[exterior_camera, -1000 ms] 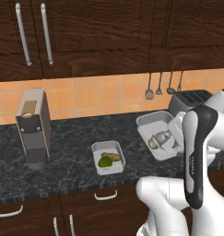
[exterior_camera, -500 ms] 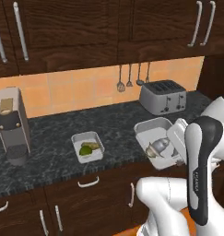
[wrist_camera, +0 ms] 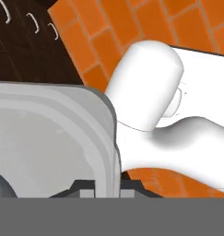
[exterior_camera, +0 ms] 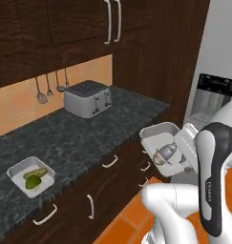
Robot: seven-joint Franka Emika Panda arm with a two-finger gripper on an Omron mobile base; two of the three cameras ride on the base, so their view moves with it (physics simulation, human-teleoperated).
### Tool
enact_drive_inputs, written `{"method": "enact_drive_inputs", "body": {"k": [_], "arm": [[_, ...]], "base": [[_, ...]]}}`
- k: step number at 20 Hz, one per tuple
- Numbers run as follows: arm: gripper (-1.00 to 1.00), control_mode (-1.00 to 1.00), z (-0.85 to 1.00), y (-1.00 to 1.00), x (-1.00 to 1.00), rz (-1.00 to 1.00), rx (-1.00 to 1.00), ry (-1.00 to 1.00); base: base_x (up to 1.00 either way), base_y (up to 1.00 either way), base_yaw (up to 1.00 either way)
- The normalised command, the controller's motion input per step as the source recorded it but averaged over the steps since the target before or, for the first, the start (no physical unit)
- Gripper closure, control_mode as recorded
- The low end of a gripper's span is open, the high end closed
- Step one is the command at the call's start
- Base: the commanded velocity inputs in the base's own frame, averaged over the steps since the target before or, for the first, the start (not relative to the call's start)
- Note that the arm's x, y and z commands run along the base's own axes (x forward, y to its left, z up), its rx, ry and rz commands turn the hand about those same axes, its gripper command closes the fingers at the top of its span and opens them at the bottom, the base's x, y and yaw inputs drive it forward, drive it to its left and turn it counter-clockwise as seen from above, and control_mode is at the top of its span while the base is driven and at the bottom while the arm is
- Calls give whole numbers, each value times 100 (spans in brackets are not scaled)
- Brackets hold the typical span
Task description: Take the meat container that has the fish and place it on the second highest rack of the freezer. Then take the vegetable container that has the lime and potato and place it on the highest rack of the freezer.
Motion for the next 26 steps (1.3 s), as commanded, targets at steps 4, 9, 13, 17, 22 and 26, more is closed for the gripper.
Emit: {"method": "enact_drive_inputs", "body": {"k": [4, 9, 13, 17, 22, 26], "arm": [[100, 100, 0, 0, 0, 0, 0, 0], [100, 100, 0, 0, 0, 0, 0, 0], [100, 100, 0, 0, 0, 0, 0, 0], [100, 100, 0, 0, 0, 0, 0, 0], [100, 100, 0, 0, 0, 0, 0, 0], [100, 100, 0, 0, 0, 0, 0, 0]], "base": [[-17, 1, -92], [1, -5, -93], [16, -56, -80], [66, -95, -46], [91, -78, -22], [100, 13, -18]]}}
